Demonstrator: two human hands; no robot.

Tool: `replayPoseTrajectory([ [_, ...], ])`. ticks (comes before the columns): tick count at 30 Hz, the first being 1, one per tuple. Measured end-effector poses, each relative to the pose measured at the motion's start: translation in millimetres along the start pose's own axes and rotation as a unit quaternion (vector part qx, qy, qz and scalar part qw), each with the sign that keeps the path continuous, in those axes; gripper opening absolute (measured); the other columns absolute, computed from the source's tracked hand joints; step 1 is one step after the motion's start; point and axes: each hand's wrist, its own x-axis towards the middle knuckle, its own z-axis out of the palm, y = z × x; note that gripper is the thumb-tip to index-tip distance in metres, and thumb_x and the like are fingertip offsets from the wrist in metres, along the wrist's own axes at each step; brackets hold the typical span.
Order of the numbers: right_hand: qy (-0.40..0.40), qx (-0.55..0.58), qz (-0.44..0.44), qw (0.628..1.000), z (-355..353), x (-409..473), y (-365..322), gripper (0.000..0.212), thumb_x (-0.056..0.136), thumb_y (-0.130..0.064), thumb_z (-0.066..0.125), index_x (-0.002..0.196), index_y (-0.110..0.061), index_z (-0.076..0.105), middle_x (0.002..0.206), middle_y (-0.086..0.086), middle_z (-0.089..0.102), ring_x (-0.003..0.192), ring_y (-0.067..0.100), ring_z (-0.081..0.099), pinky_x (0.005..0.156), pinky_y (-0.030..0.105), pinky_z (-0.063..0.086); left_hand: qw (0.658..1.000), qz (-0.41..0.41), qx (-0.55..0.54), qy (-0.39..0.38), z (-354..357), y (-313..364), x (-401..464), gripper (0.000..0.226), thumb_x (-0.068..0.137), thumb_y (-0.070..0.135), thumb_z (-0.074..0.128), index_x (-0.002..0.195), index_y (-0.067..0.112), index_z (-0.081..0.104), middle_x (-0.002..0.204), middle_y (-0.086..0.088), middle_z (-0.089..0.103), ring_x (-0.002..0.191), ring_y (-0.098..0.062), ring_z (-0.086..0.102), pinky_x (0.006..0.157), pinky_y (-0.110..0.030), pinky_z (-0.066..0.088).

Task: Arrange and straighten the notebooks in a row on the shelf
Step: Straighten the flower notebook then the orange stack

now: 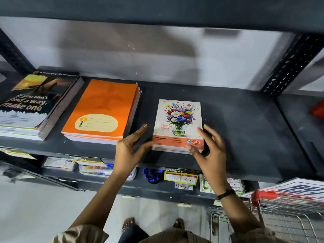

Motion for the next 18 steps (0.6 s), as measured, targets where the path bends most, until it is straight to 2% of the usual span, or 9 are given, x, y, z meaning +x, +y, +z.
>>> replayPoseTrajectory([
  [2, 0.017, -0.007, -0.037, 0.999, 15.1, 2.6, -20.4, 0.051, 0.080, -0.041, 0.067, 0.122, -0.013, 0.061, 0.132, 0.009, 0.054, 0.124, 0.022, 0.050, 0.105, 0.030, 0.043, 0.997, 0.060, 0.040, 0.028, -20.3, 2.4, 2.3, 0.046, 0.080, 0.021, 0.069, 0.123, 0.026, 0.056, 0.117, 0.018, 0.061, 0.107, 0.004, 0.061, 0.084, -0.012, 0.053],
  [4, 0.009, 0.011, -0.058, 0.998, 38.6, 5.9, -45.4, 0.046, 0.082, -0.038, 0.066, 0.120, -0.014, 0.062, 0.128, 0.006, 0.057, 0.122, 0.017, 0.051, 0.107, 0.025, 0.041, 0.989, 0.110, 0.072, 0.061, -45.6, 2.3, 7.4, 0.036, 0.083, 0.023, 0.064, 0.118, 0.024, 0.061, 0.115, 0.019, 0.061, 0.107, 0.001, 0.062, 0.087, -0.010, 0.051],
  [6, -0.021, 0.038, -0.058, 0.997, 69.2, 8.9, -73.5, 0.042, 0.083, -0.033, 0.066, 0.120, -0.014, 0.063, 0.126, 0.006, 0.059, 0.120, 0.014, 0.052, 0.106, 0.016, 0.039, 0.980, 0.142, 0.114, 0.082, -78.9, -6.1, 14.0, 0.030, 0.084, 0.022, 0.062, 0.114, 0.015, 0.065, 0.118, 0.011, 0.061, 0.111, -0.004, 0.060, 0.095, -0.011, 0.046],
  [7, -0.047, 0.041, -0.050, 0.997, 82.2, 9.8, -83.1, 0.042, 0.083, -0.031, 0.067, 0.120, -0.014, 0.062, 0.127, 0.007, 0.059, 0.120, 0.014, 0.053, 0.106, 0.015, 0.038, 0.975, 0.149, 0.145, 0.081, -92.6, -11.5, 17.7, 0.029, 0.085, 0.020, 0.062, 0.112, 0.013, 0.066, 0.119, 0.006, 0.062, 0.116, -0.008, 0.058, 0.099, -0.016, 0.045],
  [10, -0.124, 0.030, 0.002, 0.992, 128.4, 6.9, -111.4, 0.053, 0.080, -0.030, 0.071, 0.128, -0.014, 0.056, 0.136, 0.010, 0.054, 0.128, 0.018, 0.048, 0.108, 0.016, 0.031, 0.955, 0.135, 0.260, 0.050, -144.1, -35.5, 26.3, 0.032, 0.082, 0.016, 0.067, 0.113, 0.010, 0.066, 0.127, -0.011, 0.063, 0.130, -0.026, 0.048, 0.106, -0.046, 0.042],
  [12, -0.139, 0.021, 0.026, 0.990, 153.6, 3.4, -124.4, 0.059, 0.077, -0.027, 0.074, 0.131, -0.012, 0.054, 0.140, 0.011, 0.051, 0.131, 0.019, 0.045, 0.106, 0.009, 0.022, 0.945, 0.115, 0.305, 0.036, -175.1, -53.7, 30.6, 0.042, 0.077, 0.017, 0.072, 0.118, 0.009, 0.063, 0.136, -0.017, 0.054, 0.134, -0.034, 0.040, 0.110, -0.052, 0.036],
  [13, -0.131, 0.014, 0.032, 0.991, 162.0, 2.1, -128.4, 0.059, 0.076, -0.024, 0.075, 0.130, -0.009, 0.054, 0.139, 0.012, 0.052, 0.130, 0.020, 0.046, 0.105, 0.006, 0.020, 0.951, 0.093, 0.292, 0.031, -187.1, -59.7, 32.5, 0.048, 0.075, 0.018, 0.074, 0.121, 0.009, 0.061, 0.141, -0.019, 0.048, 0.135, -0.035, 0.038, 0.111, -0.050, 0.034],
  [15, -0.093, 0.006, 0.043, 0.995, 175.3, -0.5, -135.1, 0.056, 0.074, -0.017, 0.077, 0.126, -0.004, 0.058, 0.134, 0.015, 0.056, 0.126, 0.023, 0.051, 0.104, 0.008, 0.024, 0.969, 0.051, 0.241, 0.002, -208.1, -70.8, 37.1, 0.057, 0.073, 0.015, 0.076, 0.126, 0.009, 0.056, 0.146, -0.019, 0.040, 0.135, -0.025, 0.036, 0.110, -0.041, 0.035],
  [18, -0.044, -0.002, 0.055, 0.998, 183.4, -8.8, -141.6, 0.050, 0.074, -0.009, 0.076, 0.121, -0.002, 0.061, 0.130, 0.018, 0.059, 0.122, 0.025, 0.056, 0.103, 0.014, 0.032, 0.980, 0.046, 0.188, -0.045, -221.2, -83.5, 43.8, 0.061, 0.073, 0.008, 0.075, 0.129, 0.005, 0.052, 0.144, -0.019, 0.043, 0.126, -0.015, 0.040, 0.106, -0.022, 0.037],
])
